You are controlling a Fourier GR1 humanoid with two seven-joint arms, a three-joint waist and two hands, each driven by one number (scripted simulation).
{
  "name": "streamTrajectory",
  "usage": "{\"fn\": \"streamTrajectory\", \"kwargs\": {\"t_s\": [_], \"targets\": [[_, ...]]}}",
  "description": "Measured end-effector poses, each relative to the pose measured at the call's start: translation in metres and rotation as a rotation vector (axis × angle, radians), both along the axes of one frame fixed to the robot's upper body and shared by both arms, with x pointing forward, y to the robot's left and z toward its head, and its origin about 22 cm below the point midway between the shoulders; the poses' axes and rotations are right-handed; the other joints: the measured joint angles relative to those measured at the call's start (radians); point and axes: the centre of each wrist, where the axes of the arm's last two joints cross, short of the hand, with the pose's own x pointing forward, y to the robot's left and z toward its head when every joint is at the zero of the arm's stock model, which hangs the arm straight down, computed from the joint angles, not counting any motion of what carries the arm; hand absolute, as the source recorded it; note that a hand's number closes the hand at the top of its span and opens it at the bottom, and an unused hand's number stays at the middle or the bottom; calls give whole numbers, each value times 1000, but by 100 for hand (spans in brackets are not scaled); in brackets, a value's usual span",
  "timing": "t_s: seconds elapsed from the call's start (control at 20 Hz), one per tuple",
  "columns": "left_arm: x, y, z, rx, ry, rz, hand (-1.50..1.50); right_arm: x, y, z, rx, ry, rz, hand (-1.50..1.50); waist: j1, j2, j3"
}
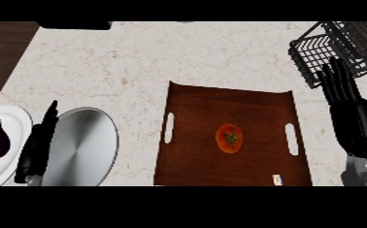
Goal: Pick the tomato from the tray and place it in the tiered basket
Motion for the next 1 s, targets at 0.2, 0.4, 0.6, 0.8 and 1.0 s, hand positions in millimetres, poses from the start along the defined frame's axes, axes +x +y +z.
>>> {"fn": "streamTrajectory", "kwargs": {"t_s": [0.2,0.4,0.6,0.8,1.0], "targets": [[12,-3,13,18,-77,-46,0,1,22,-14,76,-5,87,150,-14,-20,5],[28,-9,38,28,-185,-109,0,-5,23,-31,168,-15,6,-150,-53,-33,12],[37,-21,49,12,-233,-162,0,-35,26,-78,102,126,-238,-150,-49,-31,9],[49,-26,57,5,-247,-192,0,-57,24,-78,50,136,-299,-150,-40,-32,8],[51,-23,57,3,-251,-199,0,-75,5,-58,-107,183,-220,-150,-38,-34,6]]}}
